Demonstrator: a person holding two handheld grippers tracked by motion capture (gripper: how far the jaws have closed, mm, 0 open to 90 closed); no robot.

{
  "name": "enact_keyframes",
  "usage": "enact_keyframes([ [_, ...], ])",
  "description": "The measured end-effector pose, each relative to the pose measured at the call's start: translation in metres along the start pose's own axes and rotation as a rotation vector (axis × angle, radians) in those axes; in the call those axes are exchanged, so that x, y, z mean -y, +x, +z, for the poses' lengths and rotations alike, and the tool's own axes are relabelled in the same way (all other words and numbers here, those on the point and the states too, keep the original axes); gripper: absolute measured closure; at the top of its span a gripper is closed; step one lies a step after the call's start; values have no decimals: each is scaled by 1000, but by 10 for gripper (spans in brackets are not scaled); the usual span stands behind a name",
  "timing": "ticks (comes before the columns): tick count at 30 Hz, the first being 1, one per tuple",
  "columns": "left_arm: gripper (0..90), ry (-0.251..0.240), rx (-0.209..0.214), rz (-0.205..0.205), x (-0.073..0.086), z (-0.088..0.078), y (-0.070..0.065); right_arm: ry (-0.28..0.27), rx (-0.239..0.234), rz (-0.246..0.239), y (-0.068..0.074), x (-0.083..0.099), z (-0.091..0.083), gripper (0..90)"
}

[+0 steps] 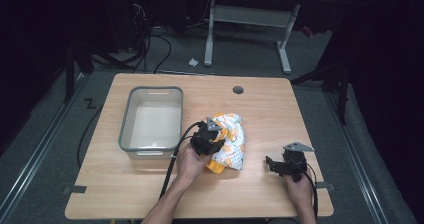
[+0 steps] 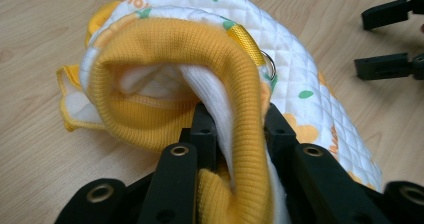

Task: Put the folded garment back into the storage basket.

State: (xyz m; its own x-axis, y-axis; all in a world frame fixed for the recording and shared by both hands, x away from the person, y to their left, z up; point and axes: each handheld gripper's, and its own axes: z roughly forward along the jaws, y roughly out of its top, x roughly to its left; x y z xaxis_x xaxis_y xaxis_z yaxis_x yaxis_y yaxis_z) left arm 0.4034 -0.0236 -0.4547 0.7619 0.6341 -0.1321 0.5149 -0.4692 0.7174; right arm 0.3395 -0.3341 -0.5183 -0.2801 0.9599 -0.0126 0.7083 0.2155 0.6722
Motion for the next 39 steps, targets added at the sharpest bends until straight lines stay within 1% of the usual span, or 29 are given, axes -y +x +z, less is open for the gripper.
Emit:
enact_keyframes([
  [3,731,-6,4,9,-4,-5,-1,0,0,0,0,0,0,147],
  [4,731,-19,7,17,-7,-11,-1,0,0,0,0,0,0,147],
  [5,731,-28,16,12,-9,-14,-1,0,0,0,0,0,0,147],
  [9,731,-41,15,21,-14,-25,0,0,0,-1,0,0,0,147],
  [12,731,-59,30,13,-16,-32,2,0,0,0,0,0,0,147],
  [14,731,-60,35,9,-17,-34,3,0,0,0,0,0,0,147],
  [17,731,-53,18,12,-19,-41,6,0,0,0,0,0,0,147],
  [22,731,-55,20,8,-21,-49,9,0,0,-2,0,0,0,147],
  [24,731,-62,16,5,-22,-53,10,0,-1,-2,0,0,0,147],
  [27,731,-65,23,-5,-22,-57,14,0,-1,-1,0,0,0,147],
  [28,731,-70,16,-12,-21,-61,17,0,-1,-1,0,0,0,147],
  [29,731,-71,19,-22,-21,-63,19,0,0,0,0,0,0,147],
  [30,731,-71,19,-22,-21,-63,19,1,-1,0,0,0,0,147],
  [32,731,-78,12,-32,-22,-70,23,0,-1,0,0,0,0,147],
  [33,731,-78,12,-32,-22,-70,23,1,-1,0,0,0,0,147],
  [35,731,-84,13,-39,-23,-75,26,0,-1,-1,0,0,0,147],
  [36,731,-94,7,-45,-23,-81,28,0,-1,-1,0,0,0,147],
  [37,731,-94,7,-45,-23,-81,28,0,-1,-1,0,0,0,147],
  [39,731,-101,4,-47,-24,-86,30,0,-1,-1,0,0,0,147],
])
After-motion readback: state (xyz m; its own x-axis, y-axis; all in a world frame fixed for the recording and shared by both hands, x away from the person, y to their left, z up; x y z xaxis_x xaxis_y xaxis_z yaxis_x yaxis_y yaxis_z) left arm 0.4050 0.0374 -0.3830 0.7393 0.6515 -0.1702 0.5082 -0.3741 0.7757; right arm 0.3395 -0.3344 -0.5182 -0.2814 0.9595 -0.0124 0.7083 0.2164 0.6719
